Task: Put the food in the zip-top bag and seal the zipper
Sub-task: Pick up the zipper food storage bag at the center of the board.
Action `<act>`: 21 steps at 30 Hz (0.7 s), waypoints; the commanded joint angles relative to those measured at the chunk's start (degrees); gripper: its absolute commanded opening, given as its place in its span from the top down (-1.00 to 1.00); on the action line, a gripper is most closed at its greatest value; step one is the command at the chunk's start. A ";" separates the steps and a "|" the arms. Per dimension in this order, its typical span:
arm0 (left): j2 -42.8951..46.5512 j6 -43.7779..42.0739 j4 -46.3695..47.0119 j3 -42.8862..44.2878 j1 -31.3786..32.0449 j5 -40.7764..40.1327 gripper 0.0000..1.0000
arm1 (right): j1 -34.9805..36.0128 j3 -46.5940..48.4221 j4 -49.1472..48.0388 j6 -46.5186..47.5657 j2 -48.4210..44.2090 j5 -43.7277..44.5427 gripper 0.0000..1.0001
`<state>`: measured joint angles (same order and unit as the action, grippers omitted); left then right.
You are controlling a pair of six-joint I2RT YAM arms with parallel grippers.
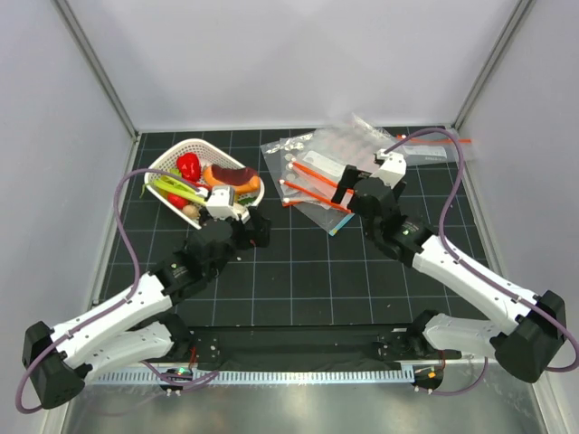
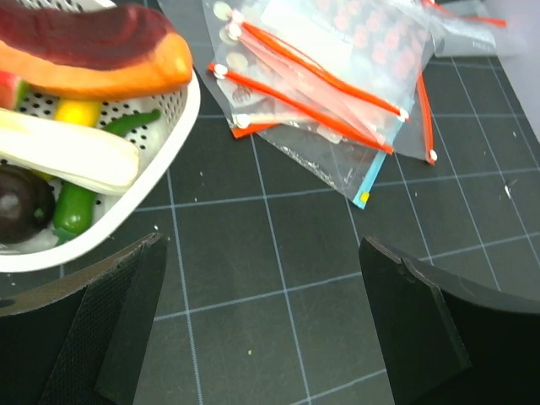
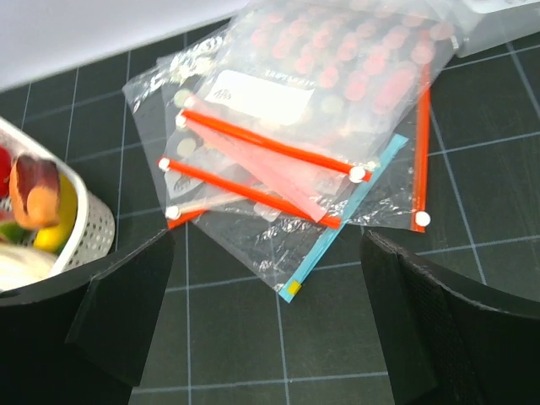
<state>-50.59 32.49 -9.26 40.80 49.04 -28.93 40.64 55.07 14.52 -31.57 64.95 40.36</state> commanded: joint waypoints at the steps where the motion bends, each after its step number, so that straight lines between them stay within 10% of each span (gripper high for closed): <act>1: 0.14 -0.24 4.86 -2.04 -0.17 4.66 -0.99 | 0.05 2.59 -2.74 3.95 1.32 -5.86 -0.99; 21: 3.30 -0.32 -0.06 -0.02 -0.17 1.06 -0.99 | -13.92 22.96 -11.45 31.30 41.72 -28.76 -0.32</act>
<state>-48.25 32.51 -10.02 39.24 49.04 -26.98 26.44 72.90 6.61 -7.53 103.66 15.64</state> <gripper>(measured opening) 0.996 0.662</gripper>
